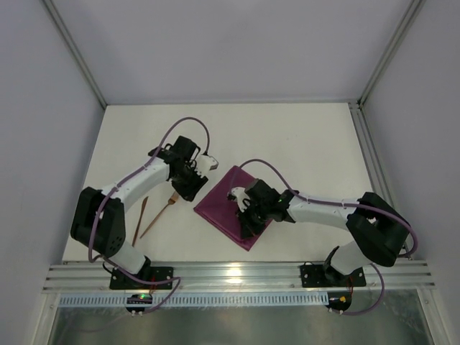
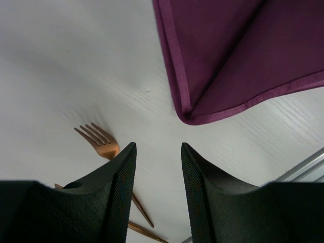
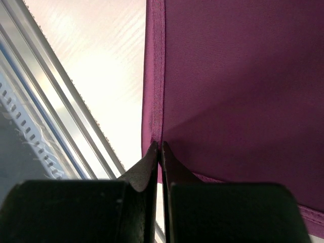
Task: Fold the napkin into a case and place the utensils inside
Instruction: Fold the top corner of the square-folded napkin at the center of the board.
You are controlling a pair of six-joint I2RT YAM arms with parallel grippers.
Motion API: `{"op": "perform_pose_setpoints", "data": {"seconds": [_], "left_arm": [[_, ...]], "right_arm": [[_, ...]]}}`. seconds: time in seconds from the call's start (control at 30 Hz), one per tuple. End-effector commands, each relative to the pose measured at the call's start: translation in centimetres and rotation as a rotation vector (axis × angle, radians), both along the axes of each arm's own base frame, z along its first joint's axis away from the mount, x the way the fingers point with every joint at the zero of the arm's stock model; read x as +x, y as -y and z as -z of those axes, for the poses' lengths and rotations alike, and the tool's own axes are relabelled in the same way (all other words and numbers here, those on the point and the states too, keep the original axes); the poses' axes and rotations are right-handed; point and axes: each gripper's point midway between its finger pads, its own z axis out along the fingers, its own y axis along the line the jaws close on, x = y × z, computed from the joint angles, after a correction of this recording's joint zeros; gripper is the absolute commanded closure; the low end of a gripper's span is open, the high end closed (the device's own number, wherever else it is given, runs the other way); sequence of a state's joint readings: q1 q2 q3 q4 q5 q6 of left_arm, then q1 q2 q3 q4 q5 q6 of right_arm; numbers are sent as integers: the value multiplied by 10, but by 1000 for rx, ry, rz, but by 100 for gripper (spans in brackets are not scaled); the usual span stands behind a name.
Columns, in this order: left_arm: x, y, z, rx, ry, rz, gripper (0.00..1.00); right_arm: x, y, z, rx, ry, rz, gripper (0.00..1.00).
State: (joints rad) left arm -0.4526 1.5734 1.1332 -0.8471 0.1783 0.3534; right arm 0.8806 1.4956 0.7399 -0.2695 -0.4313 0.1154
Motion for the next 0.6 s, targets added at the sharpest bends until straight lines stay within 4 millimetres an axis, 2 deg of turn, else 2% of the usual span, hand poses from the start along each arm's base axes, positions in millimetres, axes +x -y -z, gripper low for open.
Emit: {"op": "perform_pose_setpoints", "data": {"seconds": [0.0, 0.33, 0.57], "left_arm": [[-10, 16, -7, -46, 15, 78, 57], [-30, 44, 10, -41, -26, 196, 57], [-37, 49, 25, -36, -71, 221, 57]], "right_arm": [[-6, -2, -8, 37, -10, 2, 97], [-10, -3, -8, 60, -26, 17, 97], [-11, -5, -5, 78, -35, 29, 96]]}}
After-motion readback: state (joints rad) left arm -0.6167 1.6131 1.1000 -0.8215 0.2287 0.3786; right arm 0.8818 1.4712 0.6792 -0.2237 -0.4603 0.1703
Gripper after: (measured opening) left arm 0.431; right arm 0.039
